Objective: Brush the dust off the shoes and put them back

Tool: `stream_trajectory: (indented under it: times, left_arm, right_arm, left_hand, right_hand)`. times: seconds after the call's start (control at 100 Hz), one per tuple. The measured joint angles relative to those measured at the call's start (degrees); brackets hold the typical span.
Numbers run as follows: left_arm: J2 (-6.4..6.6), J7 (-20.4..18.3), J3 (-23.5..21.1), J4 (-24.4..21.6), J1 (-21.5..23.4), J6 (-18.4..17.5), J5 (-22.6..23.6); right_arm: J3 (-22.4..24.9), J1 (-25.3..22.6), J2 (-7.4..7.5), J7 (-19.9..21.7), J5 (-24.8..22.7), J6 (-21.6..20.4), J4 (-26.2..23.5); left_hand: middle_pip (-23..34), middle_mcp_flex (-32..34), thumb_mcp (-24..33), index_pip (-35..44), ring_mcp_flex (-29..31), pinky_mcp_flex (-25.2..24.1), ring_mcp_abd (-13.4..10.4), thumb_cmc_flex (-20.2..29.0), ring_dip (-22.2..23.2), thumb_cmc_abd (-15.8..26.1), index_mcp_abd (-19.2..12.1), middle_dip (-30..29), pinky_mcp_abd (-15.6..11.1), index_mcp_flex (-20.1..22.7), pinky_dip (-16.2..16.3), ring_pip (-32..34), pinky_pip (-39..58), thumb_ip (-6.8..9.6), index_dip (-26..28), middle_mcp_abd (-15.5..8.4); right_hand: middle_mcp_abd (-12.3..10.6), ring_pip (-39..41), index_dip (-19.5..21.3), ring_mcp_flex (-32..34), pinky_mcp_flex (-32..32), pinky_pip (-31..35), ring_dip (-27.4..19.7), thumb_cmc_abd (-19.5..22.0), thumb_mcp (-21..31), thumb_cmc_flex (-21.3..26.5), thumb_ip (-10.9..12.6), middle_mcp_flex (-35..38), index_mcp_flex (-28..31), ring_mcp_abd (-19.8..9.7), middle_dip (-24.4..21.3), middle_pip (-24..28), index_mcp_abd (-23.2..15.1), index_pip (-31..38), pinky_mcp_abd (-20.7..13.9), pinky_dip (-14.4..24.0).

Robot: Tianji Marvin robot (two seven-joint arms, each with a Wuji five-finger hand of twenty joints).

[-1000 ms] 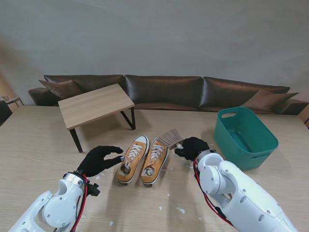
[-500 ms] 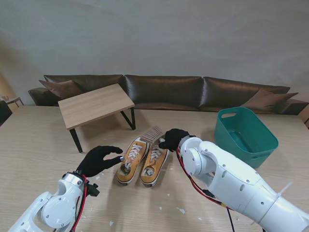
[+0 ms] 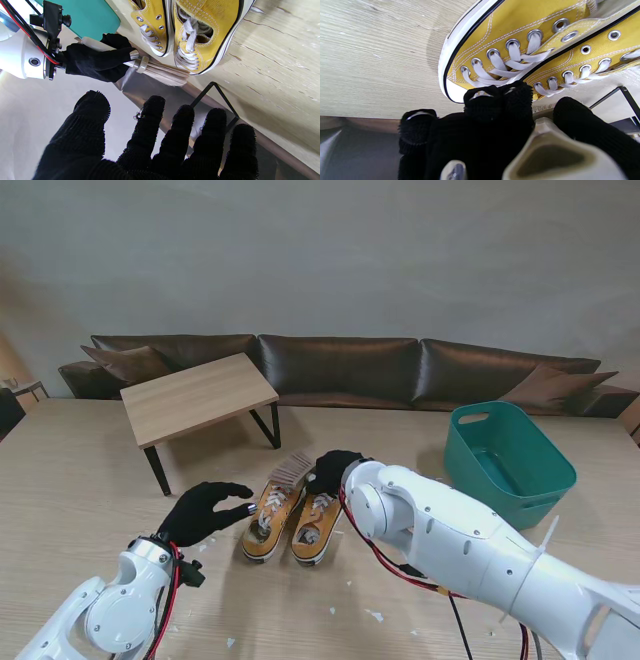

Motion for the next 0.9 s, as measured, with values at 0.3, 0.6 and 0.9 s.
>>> stream_trajectory:
  times: [0.3, 0.6, 0.9]
  left_arm:
    - [0.06, -0.32, -0.10, -0.13, 0.03, 0.20, -0.15]
    - [0.13, -0.68, 0.03, -0.14, -0.09, 0.38, -0.12]
    - [0.17, -0.80, 0.13, -0.14, -0.17, 0.74, -0.14]
  right_arm:
    - [-4.84, 3.67, 0.21, 6.66, -0.55, 1.87, -0.56]
    - [-3.91, 3.54, 3.24, 11.54, -2.55, 3.52, -4.68]
    - [2.85, 0.21, 5.20, 12.94, -5.97, 3.12, -7.78]
  left_hand:
    - [0.00, 0.00, -0.01, -0.01, 0.00, -0.01, 0.00, 0.00, 0.00, 0.01, 0.00, 0.00, 0.00, 0.00, 0.01, 0.00, -0.01, 0.00, 0.00, 0.00]
    - [0.00, 0.00, -0.19, -0.01, 0.00, -0.01, 0.01, 0.00, 0.00, 0.02, 0.00, 0.00, 0.00, 0.00, 0.04, 0.00, -0.01, 0.00, 0.00, 0.00]
    - [0.00, 0.00, -0.21, -0.01, 0.00, -0.01, 0.02, 0.39, 0.00, 0.59, 0.00, 0.00, 0.00, 0.00, 0.10, 0.00, -0.02, 0.00, 0.00, 0.00]
  right_hand:
    - [-0.33, 0.00, 0.03, 0.00, -0.01, 0.00, 0.00, 0.00, -0.11, -0.06, 0.00, 0.00, 0.00, -0.65, 0.00, 0.00, -0.52, 0.02, -2.05, 0.00]
    - [-0.38, 0.00, 0.04, 0.00, -0.01, 0.00, 0.00, 0.00, -0.13, -0.07, 0.00, 0.00, 0.00, -0.77, 0.00, 0.00, -0.59, 0.06, -2.15, 0.00]
    - [-0.45, 0.00, 0.04, 0.00, -0.04, 0.00, 0.00, 0.01, -0.15, -0.07, 0.00, 0.00, 0.00, -0.86, 0.00, 0.00, -0.66, 0.09, -2.70, 0.00]
